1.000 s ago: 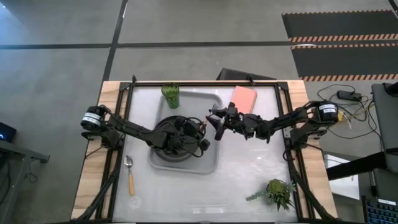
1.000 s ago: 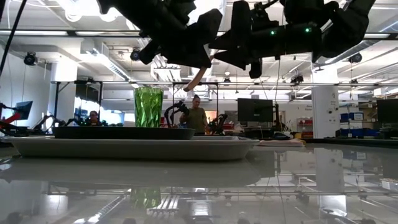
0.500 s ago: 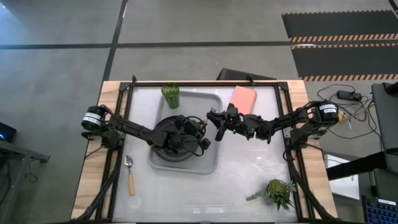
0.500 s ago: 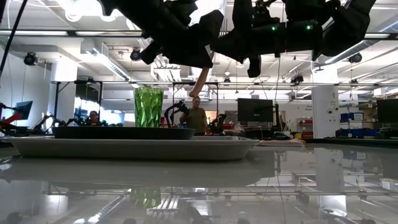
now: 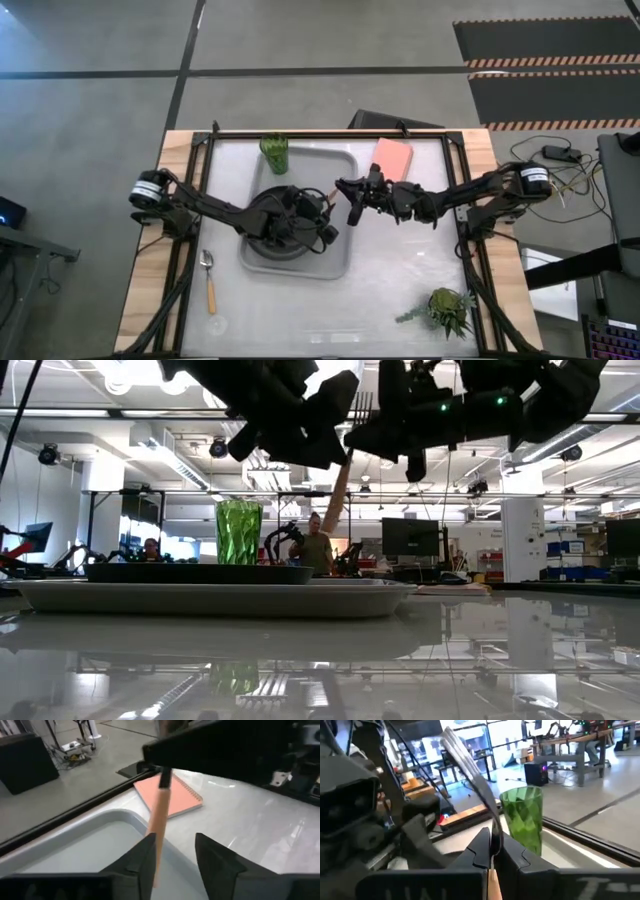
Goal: Pick and place plate/cup/fork/spoon on tray
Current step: Put the yellow fork on the gray serving tray to the right of the black plate
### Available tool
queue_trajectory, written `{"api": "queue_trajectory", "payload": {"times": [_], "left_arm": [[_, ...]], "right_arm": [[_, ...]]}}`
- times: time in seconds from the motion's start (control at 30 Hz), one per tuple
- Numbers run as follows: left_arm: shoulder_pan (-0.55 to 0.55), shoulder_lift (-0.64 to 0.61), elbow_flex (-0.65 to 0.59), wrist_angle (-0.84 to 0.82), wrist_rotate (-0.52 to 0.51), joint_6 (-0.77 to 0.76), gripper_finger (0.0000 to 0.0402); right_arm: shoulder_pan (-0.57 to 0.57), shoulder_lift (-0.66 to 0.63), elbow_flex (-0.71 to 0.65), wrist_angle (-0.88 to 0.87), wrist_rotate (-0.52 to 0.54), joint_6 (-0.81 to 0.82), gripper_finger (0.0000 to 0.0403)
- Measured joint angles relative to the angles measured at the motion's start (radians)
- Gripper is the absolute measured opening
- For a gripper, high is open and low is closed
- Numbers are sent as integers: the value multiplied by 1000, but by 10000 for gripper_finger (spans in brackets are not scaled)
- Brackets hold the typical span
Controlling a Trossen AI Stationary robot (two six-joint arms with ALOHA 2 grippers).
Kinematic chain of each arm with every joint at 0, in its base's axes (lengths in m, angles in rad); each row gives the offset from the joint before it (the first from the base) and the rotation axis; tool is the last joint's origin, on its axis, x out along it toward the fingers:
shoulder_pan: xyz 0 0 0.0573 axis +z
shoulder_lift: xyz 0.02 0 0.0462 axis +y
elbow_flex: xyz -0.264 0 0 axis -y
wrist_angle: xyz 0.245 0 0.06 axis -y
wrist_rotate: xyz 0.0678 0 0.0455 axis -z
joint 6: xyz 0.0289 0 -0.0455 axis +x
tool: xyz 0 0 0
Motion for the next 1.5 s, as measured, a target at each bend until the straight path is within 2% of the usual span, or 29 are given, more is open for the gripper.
{"api": "queue_trajectory", "payload": {"times": [0.17, 0.3, 0.4, 0.47, 0.6, 0.63, 0.7, 0.93, 1.1, 1.2, 1.4, 1.5], "left_arm": [[-6, -37, -2, -3, 2, 82, 152], [-28, -91, -6, -5, 11, 184, 157], [-41, -140, -9, 1, 80, 263, 158], [-47, -172, -21, -1, 190, 322, 157], [-48, -232, -69, 43, 593, 441, 157], [-48, -243, -85, 68, 667, 462, 157], [-49, -260, -117, 134, 747, 479, 157], [-38, -290, -234, 380, 746, 495, 157], [-29, -275, -278, 575, 630, 495, 157], [-19, -267, -294, 604, 591, 495, 157], [-8, -247, -294, 625, 592, 466, 157], [-4, -220, -296, 696, 592, 459, 157]], "right_arm": [[-6, -77, 0, -150, -17, -60, 7], [-21, -177, 0, -306, -45, -109, 7], [-34, -256, 0, -417, -92, -126, 8], [-45, -308, 0, -489, -158, -136, 8], [-51, -378, 0, -635, -307, -200, 8], [-50, -390, 0, -662, -350, -217, 8], [-46, -407, 0, -706, -414, -223, 8], [-42, -411, -8, -720, -475, -206, 8], [-35, -385, -11, -719, -476, -216, 8], [-27, -368, -11, -693, -476, -223, 8], [-22, -350, 0, -680, -478, -242, 8], [-22, -333, 22, -662, -505, -257, 8]]}}
